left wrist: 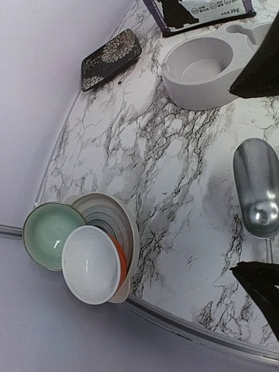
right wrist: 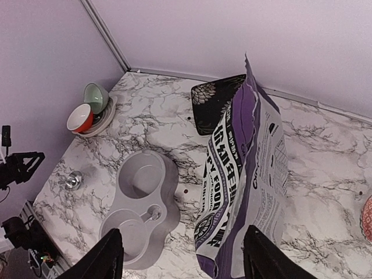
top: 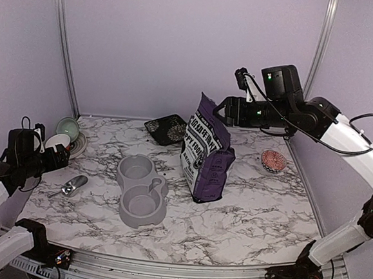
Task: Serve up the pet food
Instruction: Move the pet food bag to the center of the board.
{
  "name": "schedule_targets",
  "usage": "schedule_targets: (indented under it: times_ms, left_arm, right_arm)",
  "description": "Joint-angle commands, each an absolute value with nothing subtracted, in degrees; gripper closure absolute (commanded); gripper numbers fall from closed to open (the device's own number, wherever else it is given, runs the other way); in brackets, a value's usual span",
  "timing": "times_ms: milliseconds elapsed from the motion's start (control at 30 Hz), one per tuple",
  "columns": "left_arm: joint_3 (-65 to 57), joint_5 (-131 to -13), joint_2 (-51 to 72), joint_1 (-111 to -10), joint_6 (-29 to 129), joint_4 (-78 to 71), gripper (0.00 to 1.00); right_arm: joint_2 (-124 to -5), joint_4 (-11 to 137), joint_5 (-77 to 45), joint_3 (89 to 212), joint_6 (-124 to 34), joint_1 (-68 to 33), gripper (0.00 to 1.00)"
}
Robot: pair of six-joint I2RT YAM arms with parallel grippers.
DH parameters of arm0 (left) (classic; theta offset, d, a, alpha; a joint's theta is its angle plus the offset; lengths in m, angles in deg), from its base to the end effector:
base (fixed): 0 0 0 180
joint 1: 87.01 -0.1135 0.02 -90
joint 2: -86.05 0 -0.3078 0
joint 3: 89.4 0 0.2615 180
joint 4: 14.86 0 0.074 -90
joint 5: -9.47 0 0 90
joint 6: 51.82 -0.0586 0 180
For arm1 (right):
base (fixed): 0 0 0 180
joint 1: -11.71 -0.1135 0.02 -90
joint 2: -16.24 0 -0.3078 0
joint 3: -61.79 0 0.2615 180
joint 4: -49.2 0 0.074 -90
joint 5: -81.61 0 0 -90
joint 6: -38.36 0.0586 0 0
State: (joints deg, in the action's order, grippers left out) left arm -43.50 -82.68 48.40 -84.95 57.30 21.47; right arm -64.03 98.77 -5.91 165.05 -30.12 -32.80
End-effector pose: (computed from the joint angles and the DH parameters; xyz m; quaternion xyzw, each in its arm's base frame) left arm 0.1520 -0.0033 0.2766 -0.1367 0.8465 -0.0787 0.5085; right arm 0.2351 0.2276 0.4597 -0.1583 0.8357 0.2709 0.4507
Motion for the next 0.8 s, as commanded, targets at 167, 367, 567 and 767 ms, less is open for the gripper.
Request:
schedule_targets:
  times_ms: [167,367,567,767]
  left_arm:
    - [-42.4,-82.9,49.3,-84.9,57.4,23.1,0.01]
    - [-42.4,-82.6,49.2,-84.8,57.5,23.1,0.01]
    - [-42.2,-82.5,47.3,-84.8,57.9,23.1,0.01]
    - [-41.3,-85.5,47.6,-84.8,57.2,23.3,0.01]
  right_arm:
    - [-69.5,109.3,-1.5,170.2,-25.5,-33.2,0.4]
    - [-72.0,111.5,-2.3,169.9,-25.5,-33.3,0.58]
    - [-72.0,112.3,-0.1,169.5,-25.6,-33.3,0.87]
    - [-69.7,109.6,-3.9,167.4,-26.8,-33.5,1.0]
